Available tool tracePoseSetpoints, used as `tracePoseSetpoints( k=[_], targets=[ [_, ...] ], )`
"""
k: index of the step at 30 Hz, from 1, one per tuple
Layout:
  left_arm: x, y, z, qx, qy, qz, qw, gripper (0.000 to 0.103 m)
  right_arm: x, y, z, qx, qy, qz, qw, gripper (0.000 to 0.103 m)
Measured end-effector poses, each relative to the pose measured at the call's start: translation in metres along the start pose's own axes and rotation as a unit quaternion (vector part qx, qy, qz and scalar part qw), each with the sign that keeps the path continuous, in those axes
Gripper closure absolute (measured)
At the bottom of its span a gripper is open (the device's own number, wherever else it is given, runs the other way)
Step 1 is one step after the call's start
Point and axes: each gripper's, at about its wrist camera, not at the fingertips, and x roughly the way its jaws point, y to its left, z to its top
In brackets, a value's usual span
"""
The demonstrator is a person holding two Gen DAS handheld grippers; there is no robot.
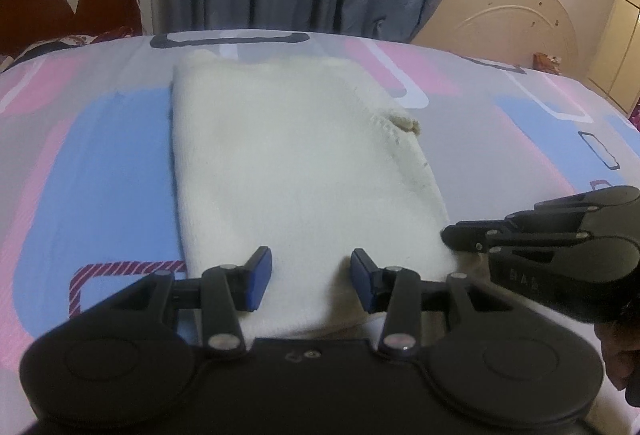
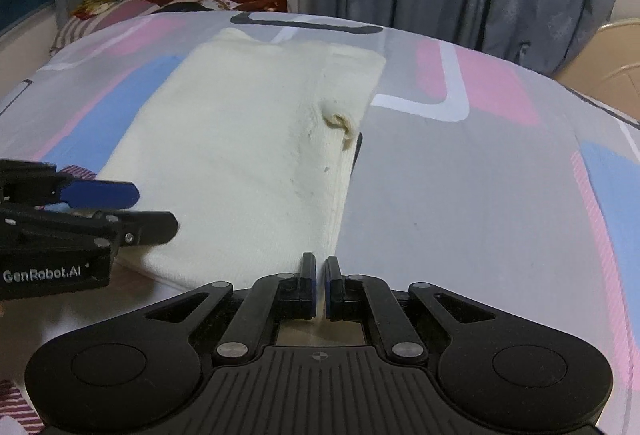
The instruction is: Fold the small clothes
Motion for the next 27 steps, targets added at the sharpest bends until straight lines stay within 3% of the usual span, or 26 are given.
tracePoseSetpoints(
  k=[3, 12, 14, 17, 19, 21, 23, 24, 27],
  targets=[
    [-0.001, -0.002, -0.003, -0.001, -0.002, 0.003, 1.0000, 0.061, -0.001, -0.005, -0.002, 0.020, -0.001, 0.006, 1.000, 0.101],
    [-0.021, -0.006, -0.004, -0.003, 0.008, 0.016, 0.9998, 0.059, -0.012, 0.003, -0.004, -0.005, -0.004, 0.001, 1.000, 0.101],
    [-0.044, -0.009, -0.009, -0.016, -0.008, 0.009, 0.9998, 0.052, -0.032, 0.002, -0.009, 0.013, -0.022, 0.019, 1.000, 0.101],
    [-0.088, -0.018, -0.027, -0.024, -0.045, 0.020, 0.9985, 0.027, -0.074, 0.004, -0.025, 0.024, -0.046, 0.031, 0.998, 0.101],
    [-0.115, -0.027, -0.040, -0.031, -0.063, 0.028, 0.9972, 0.020, -0.105, 0.005, -0.040, 0.039, -0.059, 0.044, 0.997, 0.100],
    [-0.141, -0.037, -0.055, -0.041, -0.080, 0.044, 0.9949, 0.002, -0.136, 0.007, -0.057, 0.051, -0.068, 0.060, 0.995, 0.099],
    [-0.170, -0.051, -0.071, -0.047, -0.111, 0.061, 0.9908, 0.000, -0.162, 0.007, -0.073, 0.059, -0.067, 0.058, 0.994, 0.049],
    [-0.183, -0.057, -0.077, -0.045, -0.117, 0.066, 0.9899, 0.000, -0.177, 0.009, -0.082, 0.064, -0.081, 0.050, 0.993, 0.004],
    [-0.215, -0.077, -0.092, -0.023, -0.127, 0.080, 0.9884, 0.000, -0.220, 0.022, -0.108, 0.038, -0.120, 0.043, 0.991, 0.001]
  ],
)
